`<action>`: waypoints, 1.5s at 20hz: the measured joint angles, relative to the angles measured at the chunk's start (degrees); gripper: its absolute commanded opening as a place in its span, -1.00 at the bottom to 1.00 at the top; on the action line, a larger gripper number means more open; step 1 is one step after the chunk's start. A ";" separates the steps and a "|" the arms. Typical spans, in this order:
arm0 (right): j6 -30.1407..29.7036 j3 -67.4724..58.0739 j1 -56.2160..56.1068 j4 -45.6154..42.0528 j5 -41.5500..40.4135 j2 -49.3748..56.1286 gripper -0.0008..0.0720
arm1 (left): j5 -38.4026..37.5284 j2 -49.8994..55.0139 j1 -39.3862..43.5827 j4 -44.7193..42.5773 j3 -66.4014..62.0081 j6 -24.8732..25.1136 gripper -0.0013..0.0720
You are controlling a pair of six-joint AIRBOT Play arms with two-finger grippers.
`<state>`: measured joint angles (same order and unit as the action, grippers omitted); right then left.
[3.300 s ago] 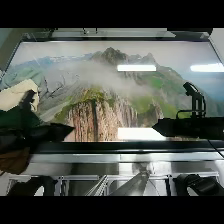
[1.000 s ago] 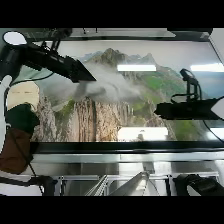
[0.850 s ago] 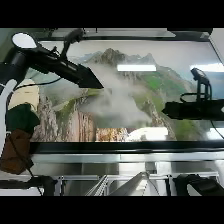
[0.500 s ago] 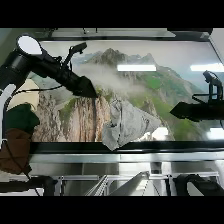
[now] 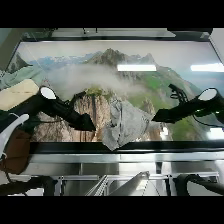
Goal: Fold the shirts.
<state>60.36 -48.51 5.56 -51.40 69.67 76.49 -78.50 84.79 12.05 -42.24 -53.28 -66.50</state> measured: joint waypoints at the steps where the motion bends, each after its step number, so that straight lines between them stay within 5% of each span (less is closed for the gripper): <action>1: -1.62 -0.02 0.02 1.40 -0.52 2.49 0.33 | 1.55 0.96 0.96 3.19 1.64 1.99 -0.17; 10: -8.74 -0.07 -3.43 9.94 -2.29 12.81 0.28 | 3.78 13.60 10.62 12.55 -2.80 7.67 -0.17; 11: -9.05 -0.07 -4.33 10.01 -2.51 13.16 -0.24 | 3.41 14.75 11.43 12.68 -4.13 7.69 -0.17; 12: -9.18 -0.04 -5.11 9.79 -3.34 13.44 -0.96 | 2.71 15.76 12.02 12.83 -5.40 7.87 -0.17; 13: -9.29 0.02 -5.70 9.77 -3.54 13.77 -0.93 | 2.16 16.68 12.46 12.98 -6.69 7.91 -0.29; 14: -9.86 0.02 -6.23 9.70 -3.69 13.81 -0.93 | 1.42 17.53 12.79 13.05 -7.87 7.87 -0.76; 15: -10.36 0.02 -6.58 10.21 -3.52 13.90 -0.93 | 0.55 18.21 12.94 13.16 -8.96 7.58 -0.93; 21: -12.02 0.00 -7.30 13.03 -3.08 14.01 -0.93 | -5.20 19.67 12.24 13.31 -13.27 7.19 -0.94; 23: -12.11 0.00 -7.37 13.55 -2.60 14.03 -0.93 | -9.14 19.76 11.04 13.33 -14.62 7.06 -0.90; 25: -12.26 0.00 -7.37 13.81 -2.23 14.03 -0.93 | -12.83 19.85 8.87 13.31 -15.89 6.54 -0.06; 30: -12.41 0.00 -7.37 14.01 -1.84 14.03 -0.93 | -14.40 19.89 2.34 13.33 -17.53 4.02 -0.06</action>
<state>47.94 -48.51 -1.80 -37.39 67.83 90.52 -92.90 104.68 14.39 -28.91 -70.81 -62.48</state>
